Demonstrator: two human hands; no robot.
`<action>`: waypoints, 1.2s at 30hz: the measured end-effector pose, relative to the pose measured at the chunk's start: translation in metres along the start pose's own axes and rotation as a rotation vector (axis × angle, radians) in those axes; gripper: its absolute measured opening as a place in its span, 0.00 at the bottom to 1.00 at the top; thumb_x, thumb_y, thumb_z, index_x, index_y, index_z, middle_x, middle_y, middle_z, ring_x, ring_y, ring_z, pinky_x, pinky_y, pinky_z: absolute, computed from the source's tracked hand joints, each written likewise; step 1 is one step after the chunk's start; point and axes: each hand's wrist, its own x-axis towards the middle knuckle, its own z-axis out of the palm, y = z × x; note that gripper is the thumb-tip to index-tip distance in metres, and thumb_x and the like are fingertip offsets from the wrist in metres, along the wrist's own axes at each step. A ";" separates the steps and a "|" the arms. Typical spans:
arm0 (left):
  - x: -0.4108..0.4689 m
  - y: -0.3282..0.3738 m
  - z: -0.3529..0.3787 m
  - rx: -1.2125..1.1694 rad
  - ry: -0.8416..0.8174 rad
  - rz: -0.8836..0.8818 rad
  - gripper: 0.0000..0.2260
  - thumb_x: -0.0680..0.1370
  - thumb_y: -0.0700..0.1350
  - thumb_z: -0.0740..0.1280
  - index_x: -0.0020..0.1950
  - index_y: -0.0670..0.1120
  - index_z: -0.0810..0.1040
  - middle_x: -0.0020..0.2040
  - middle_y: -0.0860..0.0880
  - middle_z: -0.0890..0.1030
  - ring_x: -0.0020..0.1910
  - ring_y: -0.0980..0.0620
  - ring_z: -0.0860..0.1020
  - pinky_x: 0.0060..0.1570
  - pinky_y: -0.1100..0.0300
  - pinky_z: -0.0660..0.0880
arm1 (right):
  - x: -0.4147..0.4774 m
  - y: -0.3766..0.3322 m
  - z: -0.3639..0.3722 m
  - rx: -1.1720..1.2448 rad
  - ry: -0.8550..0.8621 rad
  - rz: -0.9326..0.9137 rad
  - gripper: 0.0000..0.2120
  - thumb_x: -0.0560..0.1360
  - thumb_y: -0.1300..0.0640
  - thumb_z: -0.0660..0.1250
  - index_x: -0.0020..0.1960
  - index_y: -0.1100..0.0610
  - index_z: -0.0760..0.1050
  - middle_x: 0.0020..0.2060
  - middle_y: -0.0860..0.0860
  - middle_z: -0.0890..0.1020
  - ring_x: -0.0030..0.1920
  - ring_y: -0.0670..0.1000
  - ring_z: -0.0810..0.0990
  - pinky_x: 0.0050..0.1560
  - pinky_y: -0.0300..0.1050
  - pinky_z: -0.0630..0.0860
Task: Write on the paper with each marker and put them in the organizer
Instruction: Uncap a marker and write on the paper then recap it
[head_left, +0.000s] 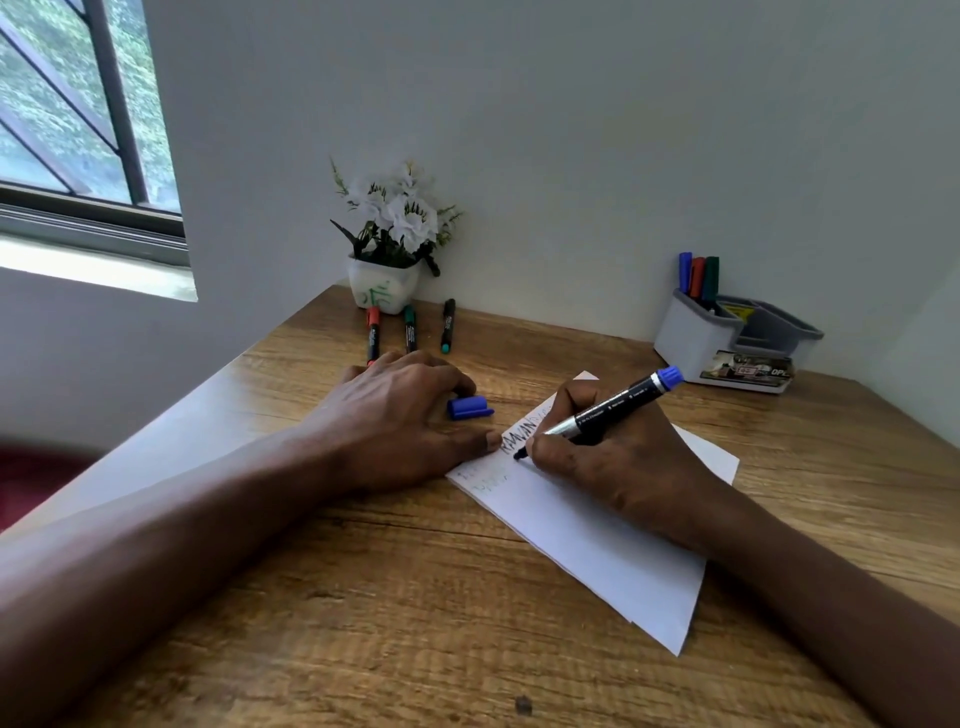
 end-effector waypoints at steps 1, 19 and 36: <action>0.000 0.000 0.000 -0.001 -0.002 -0.002 0.31 0.73 0.74 0.62 0.71 0.61 0.71 0.74 0.57 0.69 0.71 0.53 0.67 0.70 0.46 0.66 | 0.000 -0.001 0.001 -0.002 -0.005 -0.007 0.10 0.71 0.55 0.78 0.41 0.61 0.80 0.35 0.55 0.81 0.35 0.48 0.76 0.36 0.46 0.73; 0.002 -0.003 0.001 -0.001 -0.012 -0.005 0.32 0.72 0.75 0.61 0.72 0.62 0.70 0.74 0.57 0.69 0.73 0.53 0.66 0.71 0.43 0.65 | 0.000 0.000 -0.001 0.034 -0.018 0.001 0.12 0.71 0.56 0.76 0.40 0.64 0.77 0.31 0.51 0.78 0.31 0.46 0.74 0.33 0.45 0.71; 0.003 -0.002 0.000 0.012 -0.016 -0.005 0.33 0.71 0.76 0.60 0.72 0.62 0.71 0.75 0.56 0.70 0.73 0.52 0.66 0.70 0.44 0.66 | -0.002 0.002 0.000 0.011 0.066 0.004 0.11 0.69 0.55 0.77 0.36 0.57 0.76 0.31 0.48 0.77 0.31 0.42 0.73 0.33 0.38 0.69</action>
